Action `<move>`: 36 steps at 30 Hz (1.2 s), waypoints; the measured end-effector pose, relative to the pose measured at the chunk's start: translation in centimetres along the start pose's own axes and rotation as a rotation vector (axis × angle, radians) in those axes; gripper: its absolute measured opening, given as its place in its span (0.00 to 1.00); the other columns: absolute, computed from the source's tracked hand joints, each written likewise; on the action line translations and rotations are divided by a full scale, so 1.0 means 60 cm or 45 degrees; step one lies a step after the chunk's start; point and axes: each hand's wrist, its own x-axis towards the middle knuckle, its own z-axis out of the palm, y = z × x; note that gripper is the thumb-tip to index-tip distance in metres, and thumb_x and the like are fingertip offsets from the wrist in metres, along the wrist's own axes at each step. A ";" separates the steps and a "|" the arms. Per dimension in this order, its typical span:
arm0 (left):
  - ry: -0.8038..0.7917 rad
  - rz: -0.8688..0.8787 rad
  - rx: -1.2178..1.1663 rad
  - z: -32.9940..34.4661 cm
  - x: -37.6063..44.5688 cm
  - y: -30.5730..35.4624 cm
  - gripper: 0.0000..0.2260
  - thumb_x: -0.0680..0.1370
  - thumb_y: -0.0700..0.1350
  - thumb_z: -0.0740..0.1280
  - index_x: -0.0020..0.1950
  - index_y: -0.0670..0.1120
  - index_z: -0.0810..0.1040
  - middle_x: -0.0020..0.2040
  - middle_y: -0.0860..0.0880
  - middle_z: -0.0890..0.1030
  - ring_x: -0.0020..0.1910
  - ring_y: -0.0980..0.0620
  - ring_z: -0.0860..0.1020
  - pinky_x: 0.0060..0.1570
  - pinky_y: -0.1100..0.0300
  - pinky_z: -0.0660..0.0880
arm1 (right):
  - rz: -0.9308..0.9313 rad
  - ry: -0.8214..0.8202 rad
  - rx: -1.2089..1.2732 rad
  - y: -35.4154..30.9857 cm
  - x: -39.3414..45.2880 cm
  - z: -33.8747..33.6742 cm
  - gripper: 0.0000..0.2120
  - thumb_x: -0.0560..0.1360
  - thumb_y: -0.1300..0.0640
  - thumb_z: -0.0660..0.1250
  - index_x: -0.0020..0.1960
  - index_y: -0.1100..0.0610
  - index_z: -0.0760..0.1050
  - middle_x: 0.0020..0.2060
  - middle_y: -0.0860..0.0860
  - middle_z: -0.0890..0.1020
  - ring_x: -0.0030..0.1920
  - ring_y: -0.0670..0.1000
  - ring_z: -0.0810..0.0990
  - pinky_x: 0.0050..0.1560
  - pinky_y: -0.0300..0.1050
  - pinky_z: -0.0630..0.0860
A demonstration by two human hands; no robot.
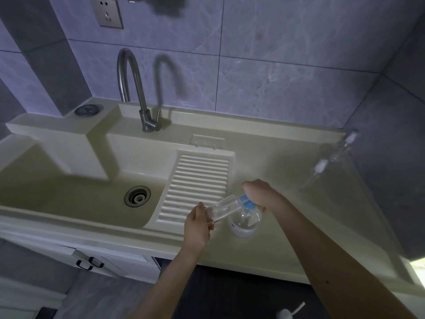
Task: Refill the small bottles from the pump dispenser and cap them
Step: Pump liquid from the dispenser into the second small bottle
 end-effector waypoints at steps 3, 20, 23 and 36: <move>-0.012 -0.028 0.033 -0.001 0.005 -0.002 0.19 0.83 0.49 0.51 0.44 0.39 0.73 0.29 0.46 0.71 0.22 0.57 0.68 0.22 0.66 0.63 | 0.006 0.094 -0.156 0.000 0.010 0.006 0.09 0.77 0.64 0.55 0.38 0.60 0.66 0.38 0.55 0.70 0.35 0.54 0.74 0.33 0.40 0.67; -0.292 -0.003 -0.036 -0.019 0.039 -0.004 0.15 0.83 0.48 0.52 0.41 0.43 0.70 0.28 0.49 0.69 0.20 0.59 0.65 0.21 0.66 0.61 | 0.377 -0.227 0.293 -0.008 0.030 0.000 0.34 0.74 0.35 0.59 0.72 0.55 0.66 0.72 0.58 0.66 0.67 0.66 0.69 0.60 0.62 0.71; -0.350 0.009 -0.008 -0.025 0.044 -0.015 0.14 0.83 0.49 0.52 0.43 0.43 0.70 0.31 0.49 0.69 0.23 0.58 0.66 0.22 0.66 0.62 | 0.348 -0.165 0.310 -0.002 0.037 0.008 0.25 0.77 0.43 0.58 0.69 0.55 0.67 0.65 0.56 0.71 0.62 0.65 0.73 0.52 0.60 0.76; -0.354 -0.167 -0.210 -0.023 0.057 -0.013 0.10 0.81 0.45 0.56 0.41 0.45 0.71 0.31 0.49 0.68 0.22 0.57 0.63 0.23 0.64 0.62 | 0.333 0.078 0.210 0.003 0.045 0.021 0.18 0.73 0.55 0.54 0.55 0.62 0.75 0.41 0.59 0.79 0.44 0.64 0.81 0.42 0.54 0.82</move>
